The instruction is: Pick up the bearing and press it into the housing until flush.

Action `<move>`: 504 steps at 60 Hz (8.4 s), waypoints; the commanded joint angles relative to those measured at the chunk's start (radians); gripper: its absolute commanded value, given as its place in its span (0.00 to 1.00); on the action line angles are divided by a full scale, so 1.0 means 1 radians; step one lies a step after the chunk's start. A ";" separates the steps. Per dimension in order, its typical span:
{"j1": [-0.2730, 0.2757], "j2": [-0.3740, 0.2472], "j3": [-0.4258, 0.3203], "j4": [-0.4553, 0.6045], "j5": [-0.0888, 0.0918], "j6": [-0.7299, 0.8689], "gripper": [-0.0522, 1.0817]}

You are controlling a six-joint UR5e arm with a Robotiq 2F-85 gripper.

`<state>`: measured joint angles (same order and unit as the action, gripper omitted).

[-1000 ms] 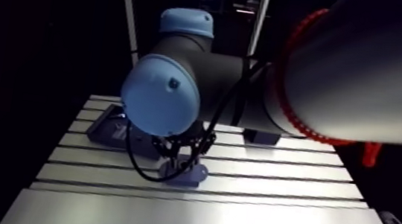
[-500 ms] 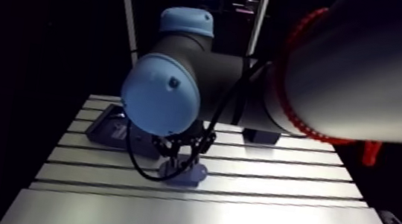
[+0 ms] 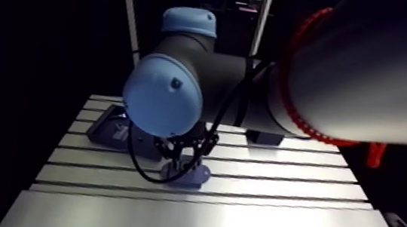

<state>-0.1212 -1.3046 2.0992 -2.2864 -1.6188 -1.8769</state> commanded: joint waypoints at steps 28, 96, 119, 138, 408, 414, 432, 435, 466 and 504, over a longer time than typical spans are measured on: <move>-0.002 -0.022 -0.005 0.003 0.003 -0.014 0.04; -0.020 -0.054 -0.078 0.166 0.030 0.111 0.99; -0.021 -0.028 -0.063 0.134 0.027 0.110 0.99; -0.018 -0.026 -0.038 0.100 0.028 0.110 0.99; -0.015 -0.198 -0.420 0.603 0.017 0.112 0.05; -0.013 -0.202 -0.454 0.621 0.018 0.112 0.05; -0.011 -0.209 -0.527 0.669 0.018 0.112 0.05; -0.009 -0.209 -0.539 0.669 0.018 0.112 0.05; -0.005 -0.201 -0.574 0.677 0.029 0.112 0.05; -0.002 -0.198 -0.555 0.678 0.032 0.112 0.05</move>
<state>-0.1246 -1.5037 1.5385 -1.6084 -1.5890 -1.7649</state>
